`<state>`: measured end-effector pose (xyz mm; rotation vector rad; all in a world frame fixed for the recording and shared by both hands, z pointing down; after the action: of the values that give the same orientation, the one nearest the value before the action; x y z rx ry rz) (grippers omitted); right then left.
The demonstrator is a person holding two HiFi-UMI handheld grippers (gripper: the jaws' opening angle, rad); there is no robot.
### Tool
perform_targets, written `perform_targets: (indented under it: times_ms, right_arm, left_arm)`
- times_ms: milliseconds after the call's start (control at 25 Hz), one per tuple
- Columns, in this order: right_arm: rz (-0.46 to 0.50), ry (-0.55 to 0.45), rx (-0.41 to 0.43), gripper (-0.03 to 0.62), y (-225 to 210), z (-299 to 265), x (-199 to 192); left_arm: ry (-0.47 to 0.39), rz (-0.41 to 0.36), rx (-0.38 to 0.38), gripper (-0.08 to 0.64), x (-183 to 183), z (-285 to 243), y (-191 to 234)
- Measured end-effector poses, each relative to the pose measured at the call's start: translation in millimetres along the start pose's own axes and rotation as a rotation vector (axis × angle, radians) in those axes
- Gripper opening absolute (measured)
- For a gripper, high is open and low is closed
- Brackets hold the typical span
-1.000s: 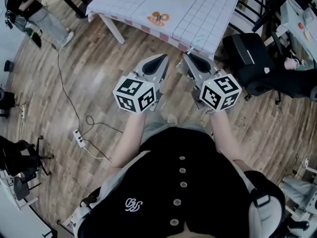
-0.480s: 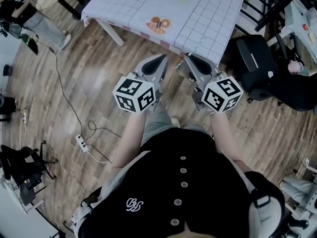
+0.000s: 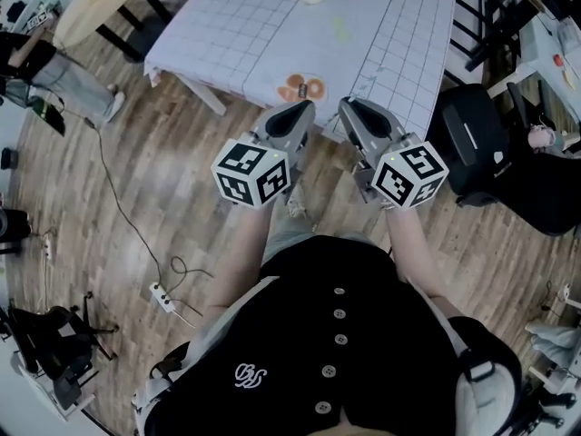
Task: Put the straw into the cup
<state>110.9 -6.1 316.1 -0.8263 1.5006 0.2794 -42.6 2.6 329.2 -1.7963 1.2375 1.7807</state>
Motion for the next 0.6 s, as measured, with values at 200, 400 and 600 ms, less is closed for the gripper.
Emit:
perform_targets:
  times_ms: [200, 400, 600]
  right_arm:
    - [0.010, -0.019, -0.061, 0.017, -26, -45, 26]
    - [0.030, -0.042, -0.107, 0.017, -27, -82, 34]
    - [0.015, -0.041, -0.130, 0.017, -37, -107, 34]
  left_arm:
    - [0.000, -0.014, -0.057, -0.002, 36, -32, 45]
    - [0.008, -0.038, -0.110, -0.002, 51, -37, 82]
    - [0.030, -0.034, -0.137, -0.002, 57, -51, 107]
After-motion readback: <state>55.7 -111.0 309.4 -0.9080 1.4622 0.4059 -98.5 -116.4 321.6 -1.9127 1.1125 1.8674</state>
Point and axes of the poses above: the fingertips, and each gripper's own axes: z backward along the fingers, y to its left, x out of its top, the point moved 7 cm from there along z, backward along the fingers, and after that the axes turned 3 degrees about y, right-handed, at the moved point
